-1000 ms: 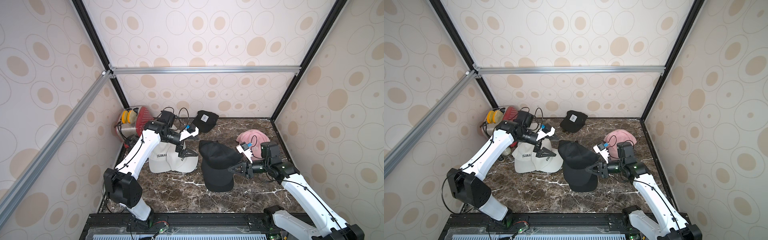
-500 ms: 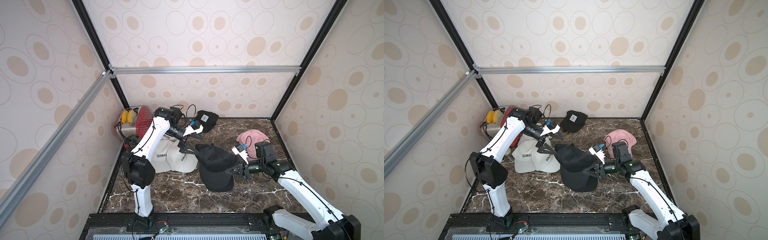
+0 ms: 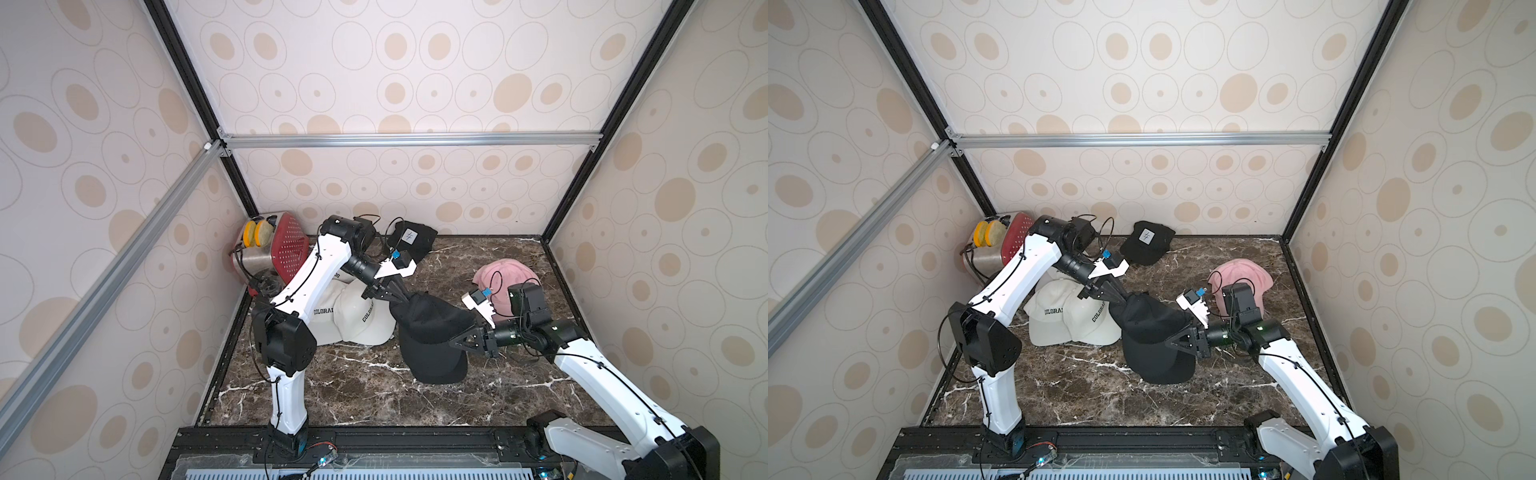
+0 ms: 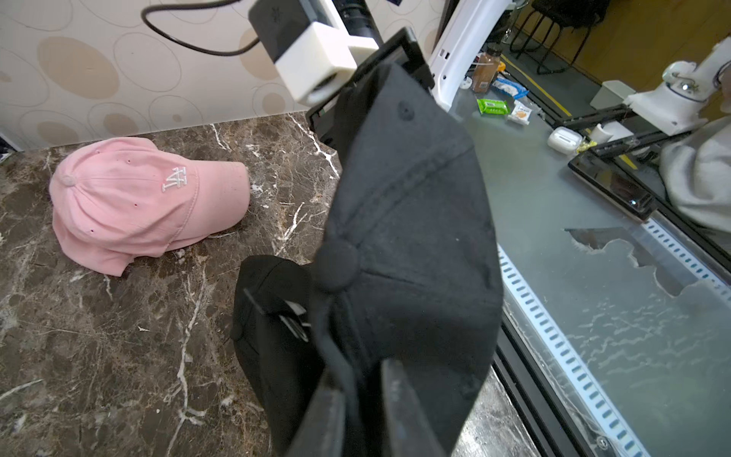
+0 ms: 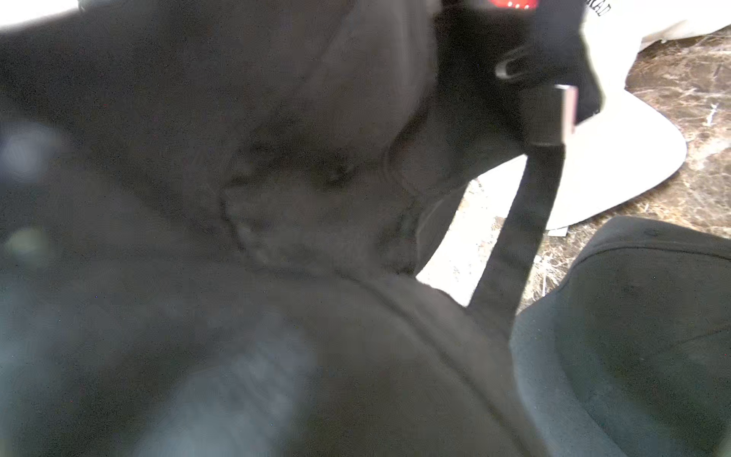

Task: Stack the baseball caps by color
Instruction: Place the baseball cap on the baseball cap.

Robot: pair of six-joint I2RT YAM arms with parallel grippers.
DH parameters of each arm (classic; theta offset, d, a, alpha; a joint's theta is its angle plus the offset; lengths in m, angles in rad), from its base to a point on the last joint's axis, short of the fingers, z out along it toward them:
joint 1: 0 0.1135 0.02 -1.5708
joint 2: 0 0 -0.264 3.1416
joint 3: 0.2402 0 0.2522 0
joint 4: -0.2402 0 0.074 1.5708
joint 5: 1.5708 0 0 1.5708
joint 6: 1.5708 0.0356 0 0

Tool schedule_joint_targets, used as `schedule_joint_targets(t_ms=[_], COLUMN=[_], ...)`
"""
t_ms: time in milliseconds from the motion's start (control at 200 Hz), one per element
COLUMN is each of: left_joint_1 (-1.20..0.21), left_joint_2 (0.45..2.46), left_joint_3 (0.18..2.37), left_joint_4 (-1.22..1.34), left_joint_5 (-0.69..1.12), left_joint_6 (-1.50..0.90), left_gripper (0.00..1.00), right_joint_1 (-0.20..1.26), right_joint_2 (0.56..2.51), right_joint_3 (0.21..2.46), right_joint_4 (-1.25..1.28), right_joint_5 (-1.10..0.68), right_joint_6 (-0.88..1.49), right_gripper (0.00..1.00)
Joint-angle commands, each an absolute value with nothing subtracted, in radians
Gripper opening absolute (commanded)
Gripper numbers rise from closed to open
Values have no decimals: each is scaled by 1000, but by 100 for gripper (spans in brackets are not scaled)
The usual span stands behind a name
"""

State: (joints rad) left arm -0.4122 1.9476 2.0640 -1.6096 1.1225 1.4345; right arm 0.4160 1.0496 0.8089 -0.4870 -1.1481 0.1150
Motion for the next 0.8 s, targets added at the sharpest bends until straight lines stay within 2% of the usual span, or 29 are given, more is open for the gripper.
schedule_joint_targets(t_ms=[0,30,70,90,125,155,300,396,476,561,791], left_joint_1=[-410,-411,-410,-411,-409,-407,-402,-405,-407,-421,-453], left_joint_2=[1935,1929,1920,1914,1905,1896,1834,1758,1668,1572,1431], left_joint_3=[2081,2078,2072,2069,2064,2057,1987,1877,1741,1614,1518], left_joint_4=[-1779,-1776,-1777,-1775,-1771,-1763,-1596,-1372,-1151,-960,-1012], left_joint_5=[1133,1130,1126,1123,1120,1120,1112,1116,1128,1107,1164], left_joint_6=[1458,1459,1459,1459,1457,1453,1260,1029,854,710,779], left_gripper=[0,0,0,0,0,0,0,0,0,0,0], right_joint_1=[423,423,423,423,423,423,415,399,393,393,394], right_joint_2=[1048,1045,1039,1034,1022,1010,903,820,790,785,804], right_joint_3=[833,830,829,828,827,829,806,804,840,873,898], right_joint_4=[-482,-491,-505,-511,-529,-550,-582,-569,-580,-576,-416], right_joint_5=[-1106,-1084,-1036,-1003,-929,-843,-332,-177,-164,-248,-685], right_joint_6=[98,99,105,113,124,128,199,203,191,153,119], right_gripper=[2,6,18,27,50,61,83,99,100,100,100])
